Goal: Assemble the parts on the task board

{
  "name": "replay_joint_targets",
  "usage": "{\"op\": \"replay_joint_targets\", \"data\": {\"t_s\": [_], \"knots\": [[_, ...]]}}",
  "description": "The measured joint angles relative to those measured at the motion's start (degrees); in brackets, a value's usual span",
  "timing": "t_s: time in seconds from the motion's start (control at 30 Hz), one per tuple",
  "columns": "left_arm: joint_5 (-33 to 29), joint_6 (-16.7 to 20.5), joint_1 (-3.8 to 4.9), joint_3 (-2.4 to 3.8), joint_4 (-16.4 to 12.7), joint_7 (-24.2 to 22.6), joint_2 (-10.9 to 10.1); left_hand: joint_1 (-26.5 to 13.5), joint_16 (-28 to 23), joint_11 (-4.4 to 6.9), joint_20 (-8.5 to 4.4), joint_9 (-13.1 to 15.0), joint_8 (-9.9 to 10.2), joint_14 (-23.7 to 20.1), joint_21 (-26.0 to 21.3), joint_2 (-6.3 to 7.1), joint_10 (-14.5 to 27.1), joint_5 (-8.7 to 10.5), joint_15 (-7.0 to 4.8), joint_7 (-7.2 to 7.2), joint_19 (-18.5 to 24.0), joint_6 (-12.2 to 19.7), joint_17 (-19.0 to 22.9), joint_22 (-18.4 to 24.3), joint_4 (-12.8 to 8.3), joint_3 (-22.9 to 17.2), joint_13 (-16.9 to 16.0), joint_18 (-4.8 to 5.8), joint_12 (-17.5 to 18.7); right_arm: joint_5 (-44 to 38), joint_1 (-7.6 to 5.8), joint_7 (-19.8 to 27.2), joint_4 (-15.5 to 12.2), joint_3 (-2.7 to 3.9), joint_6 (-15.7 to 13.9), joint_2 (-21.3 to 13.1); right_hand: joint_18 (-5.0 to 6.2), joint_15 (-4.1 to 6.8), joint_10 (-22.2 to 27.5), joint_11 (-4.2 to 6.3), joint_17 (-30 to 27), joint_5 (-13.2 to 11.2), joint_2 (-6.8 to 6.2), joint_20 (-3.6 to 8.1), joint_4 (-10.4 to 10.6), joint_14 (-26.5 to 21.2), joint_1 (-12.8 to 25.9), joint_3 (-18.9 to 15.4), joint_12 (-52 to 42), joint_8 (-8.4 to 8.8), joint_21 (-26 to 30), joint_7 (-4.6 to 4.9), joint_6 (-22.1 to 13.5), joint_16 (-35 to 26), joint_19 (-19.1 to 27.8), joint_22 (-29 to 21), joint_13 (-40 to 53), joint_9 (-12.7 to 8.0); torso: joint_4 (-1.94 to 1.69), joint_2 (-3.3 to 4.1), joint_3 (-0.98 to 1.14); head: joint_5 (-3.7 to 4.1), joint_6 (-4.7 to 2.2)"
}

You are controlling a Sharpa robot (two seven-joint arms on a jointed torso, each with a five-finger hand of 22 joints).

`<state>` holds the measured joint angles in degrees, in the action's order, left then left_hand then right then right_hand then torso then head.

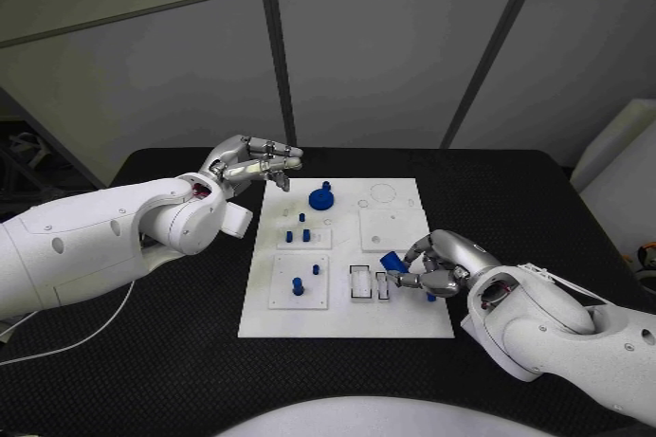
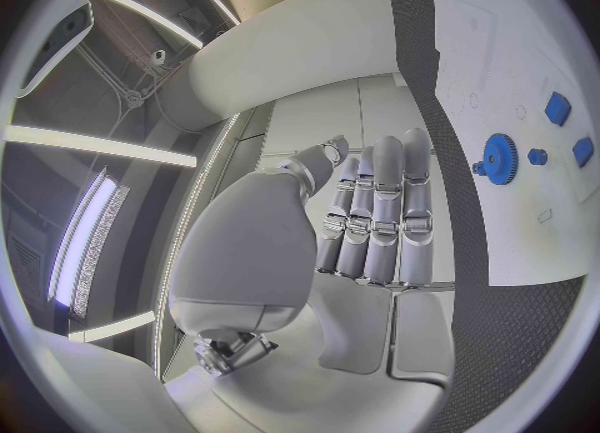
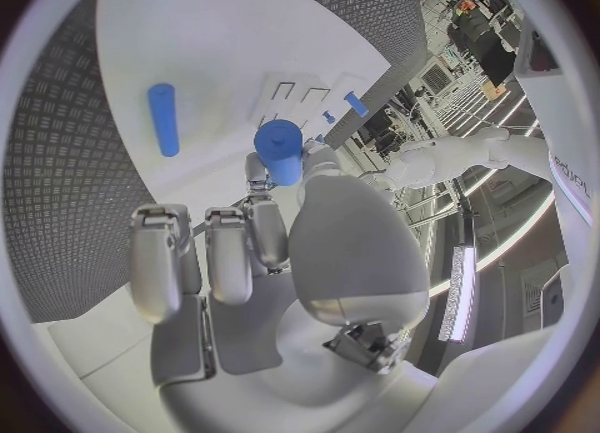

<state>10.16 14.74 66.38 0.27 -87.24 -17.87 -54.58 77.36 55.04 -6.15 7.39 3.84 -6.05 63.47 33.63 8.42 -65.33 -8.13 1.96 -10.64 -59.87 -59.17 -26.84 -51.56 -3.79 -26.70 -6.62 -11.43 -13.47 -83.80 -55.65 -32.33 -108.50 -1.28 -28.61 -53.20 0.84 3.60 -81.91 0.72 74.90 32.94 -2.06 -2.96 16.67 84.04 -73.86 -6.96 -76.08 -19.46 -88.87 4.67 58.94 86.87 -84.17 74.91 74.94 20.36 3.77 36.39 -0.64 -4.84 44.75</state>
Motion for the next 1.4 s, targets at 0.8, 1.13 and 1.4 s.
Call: {"op": "replay_joint_targets", "data": {"t_s": [0.8,1.13,1.4], "knots": [[-0.03,-0.14,0.0,0.0,-0.03,0.1,0.11,0.0,0.0,0.0,0.0,0.0,0.0,0.0,0.0,0.0,0.0,0.0,0.0,0.0,0.0,0.0,0.0,-0.01,0.0,0.0,0.01,0.0,0.0,2.54,-0.02,-0.16,3.68,0.05,5.76,6.77,0.01,0.52,-0.41,0.42,0.04,-3.86,2.98,0.21,0.23,0.11,5.89,-3.37,0.0,-0.51,0.0,-0.48,1.15,-0.02,0.22,0.0,-0.01,6.23,-0.07,0.12,-0.01,-0.57,0.31],[-0.03,-0.18,0.0,0.0,-0.04,0.12,0.13,0.0,0.0,-0.21,0.0,0.0,0.0,0.0,0.0,0.0,0.21,0.0,0.0,0.0,0.0,0.0,0.11,0.06,0.16,0.15,-0.06,0.0,0.0,2.73,-0.03,-0.47,4.36,0.05,6.56,7.36,0.01,0.52,-0.5,0.52,0.03,-12.33,3.25,0.42,0.11,0.11,9.66,-6.29,0.71,-1.43,0.0,-1.97,2.76,-0.02,0.0,0.0,-0.01,8.11,0.02,0.07,0.03,-0.68,0.5],[-0.03,-0.18,0.0,0.0,-0.09,0.16,0.06,0.0,0.0,-0.21,0.0,0.0,0.0,0.0,0.0,0.0,0.21,0.0,0.0,0.0,0.0,0.0,0.1,0.05,0.16,0.16,-0.05,0.0,0.0,2.79,-0.05,-0.72,4.82,0.07,6.69,7.52,0.01,0.52,0.03,-0.01,0.03,-21.14,2.08,0.42,0.0,0.11,12.33,-7.41,2.72,-1.16,0.4,-1.5,1.9,-0.02,0.0,0.0,-0.01,9.23,0.03,0.05,0.02,-0.8,0.55]]}}
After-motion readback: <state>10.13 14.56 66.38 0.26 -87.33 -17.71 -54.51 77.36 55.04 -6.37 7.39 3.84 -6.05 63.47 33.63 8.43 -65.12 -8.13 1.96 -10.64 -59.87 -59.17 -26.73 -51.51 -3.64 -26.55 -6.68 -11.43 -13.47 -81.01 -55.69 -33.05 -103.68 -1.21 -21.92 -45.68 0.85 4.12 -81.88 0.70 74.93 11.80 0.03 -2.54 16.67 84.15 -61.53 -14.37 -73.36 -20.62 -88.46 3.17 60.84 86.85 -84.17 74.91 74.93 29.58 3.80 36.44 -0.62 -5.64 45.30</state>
